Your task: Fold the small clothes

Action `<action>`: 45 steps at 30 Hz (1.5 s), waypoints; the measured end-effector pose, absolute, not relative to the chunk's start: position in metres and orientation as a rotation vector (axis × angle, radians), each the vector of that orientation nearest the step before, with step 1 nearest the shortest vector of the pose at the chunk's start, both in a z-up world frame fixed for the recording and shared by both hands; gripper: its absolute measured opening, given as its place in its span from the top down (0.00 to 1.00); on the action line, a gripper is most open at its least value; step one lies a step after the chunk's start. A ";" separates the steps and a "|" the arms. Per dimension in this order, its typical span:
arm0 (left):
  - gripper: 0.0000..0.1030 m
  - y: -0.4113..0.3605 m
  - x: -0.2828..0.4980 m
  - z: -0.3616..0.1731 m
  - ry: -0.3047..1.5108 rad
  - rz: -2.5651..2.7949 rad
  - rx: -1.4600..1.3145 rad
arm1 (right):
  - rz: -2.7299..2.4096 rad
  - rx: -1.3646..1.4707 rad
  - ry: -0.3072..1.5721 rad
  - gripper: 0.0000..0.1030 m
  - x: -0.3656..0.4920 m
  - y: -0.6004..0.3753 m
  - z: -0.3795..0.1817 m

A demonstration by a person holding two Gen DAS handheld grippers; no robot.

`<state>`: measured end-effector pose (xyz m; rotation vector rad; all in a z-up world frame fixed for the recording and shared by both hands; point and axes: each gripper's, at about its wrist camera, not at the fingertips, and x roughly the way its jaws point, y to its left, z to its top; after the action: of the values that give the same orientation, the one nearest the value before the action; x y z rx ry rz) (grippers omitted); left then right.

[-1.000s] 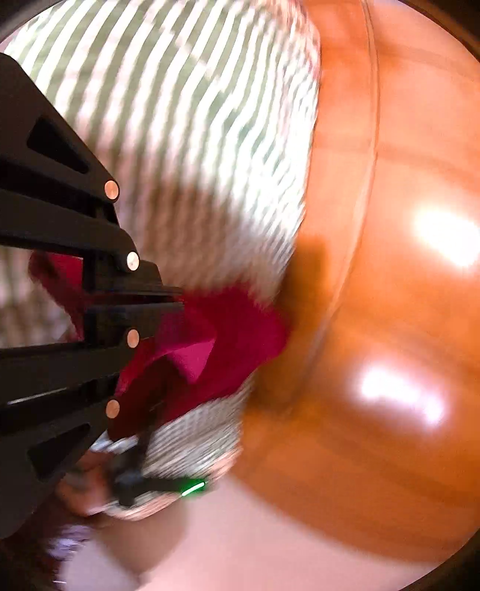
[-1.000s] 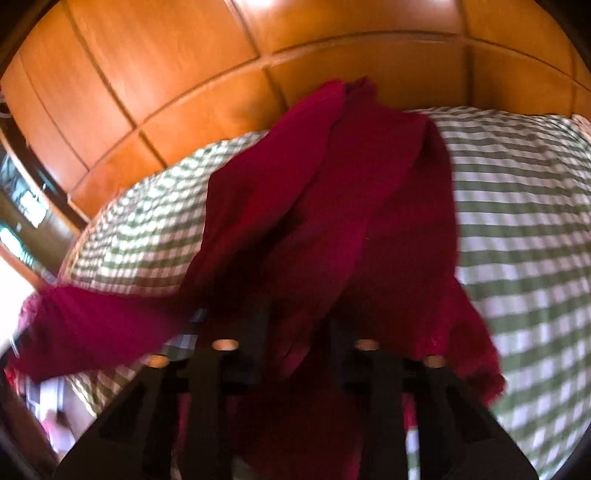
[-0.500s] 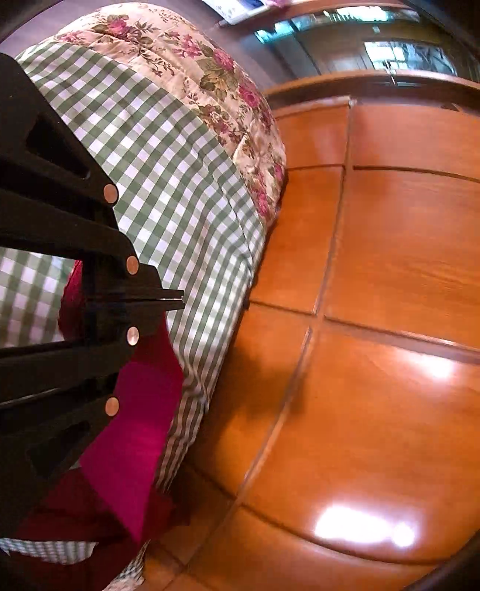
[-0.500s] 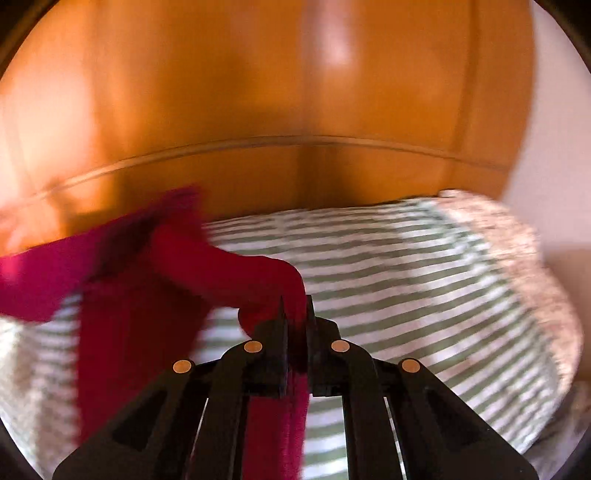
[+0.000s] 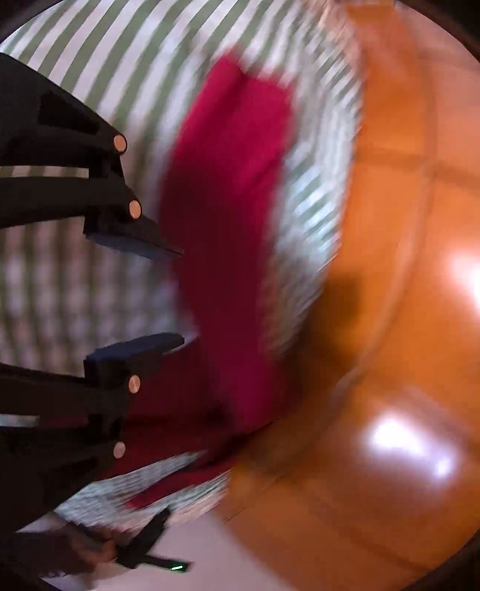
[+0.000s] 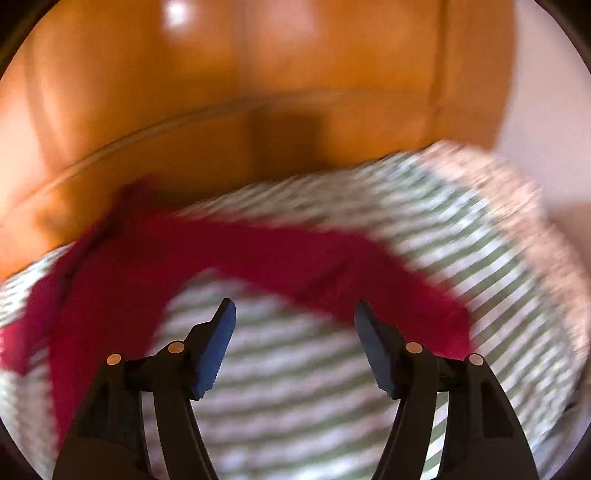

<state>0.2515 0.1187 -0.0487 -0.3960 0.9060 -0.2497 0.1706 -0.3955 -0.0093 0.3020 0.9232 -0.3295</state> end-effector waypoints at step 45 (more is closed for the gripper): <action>0.43 0.168 0.145 -0.080 1.045 -0.085 -0.334 | -0.178 0.125 1.158 0.47 -0.009 -0.322 -0.042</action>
<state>0.1446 0.1682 -0.0802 -0.3338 1.0447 -0.0849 -0.0094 -0.3219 -0.0417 0.1251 1.1577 -0.1783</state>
